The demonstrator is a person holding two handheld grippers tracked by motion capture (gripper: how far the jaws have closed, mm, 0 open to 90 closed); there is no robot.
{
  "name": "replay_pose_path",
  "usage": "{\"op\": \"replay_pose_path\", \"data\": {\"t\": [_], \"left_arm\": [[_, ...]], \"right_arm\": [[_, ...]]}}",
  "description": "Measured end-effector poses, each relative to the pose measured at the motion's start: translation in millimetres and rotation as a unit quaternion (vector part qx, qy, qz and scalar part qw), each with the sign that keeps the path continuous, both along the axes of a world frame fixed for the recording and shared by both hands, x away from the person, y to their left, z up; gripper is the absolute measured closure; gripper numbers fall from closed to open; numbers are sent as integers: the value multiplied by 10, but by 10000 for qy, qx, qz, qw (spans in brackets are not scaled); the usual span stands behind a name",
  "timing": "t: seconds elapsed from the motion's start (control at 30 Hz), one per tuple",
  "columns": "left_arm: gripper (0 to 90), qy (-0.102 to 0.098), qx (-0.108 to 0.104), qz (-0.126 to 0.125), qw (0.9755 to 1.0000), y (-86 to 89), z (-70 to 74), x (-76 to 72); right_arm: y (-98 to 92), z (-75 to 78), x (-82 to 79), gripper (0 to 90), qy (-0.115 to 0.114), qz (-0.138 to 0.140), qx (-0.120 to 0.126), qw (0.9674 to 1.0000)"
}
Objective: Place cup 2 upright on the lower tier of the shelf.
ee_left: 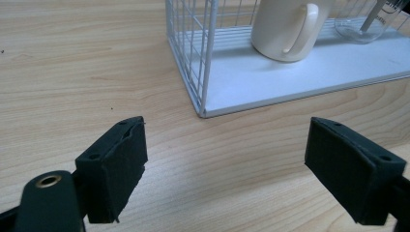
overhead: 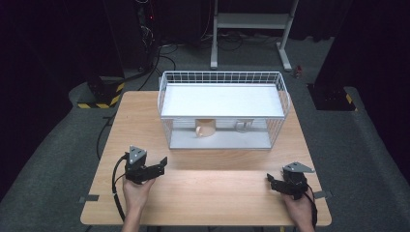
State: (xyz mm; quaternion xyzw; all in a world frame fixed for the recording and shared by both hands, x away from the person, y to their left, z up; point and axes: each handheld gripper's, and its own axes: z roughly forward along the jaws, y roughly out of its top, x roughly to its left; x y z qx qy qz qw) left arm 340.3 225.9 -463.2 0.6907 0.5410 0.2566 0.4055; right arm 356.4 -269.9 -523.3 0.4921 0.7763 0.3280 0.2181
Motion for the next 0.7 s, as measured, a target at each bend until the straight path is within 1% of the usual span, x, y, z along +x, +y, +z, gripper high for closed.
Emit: {"op": "replay_pose_path", "data": {"t": [0.1, 0.23, 0.43, 0.5, 0.53, 0.7], "left_arm": [[154, 26, 11, 30, 10000, 11, -29, -8], [154, 81, 86, 75, 9999, 31, -77, -23], [154, 168, 101, 137, 9997, 68, -165, -37], [154, 149, 75, 160, 9997, 77, -186, -49], [154, 128, 101, 160, 9997, 82, -195, -52], [155, 184, 122, 175, 9996, 88, -247, -54]], "right_arm": [[0, 0, 0, 282, 0, 0, 0, 10000], [0, 0, 0, 282, 0, 0, 1, 10000], [0, 0, 0, 281, 1, -3, 2, 10000], [0, 0, 0, 281, 0, -3, 0, 10000], [0, 0, 0, 281, 0, -2, 0, 10000], [0, 0, 0, 281, 0, -2, -1, 10000]]}}
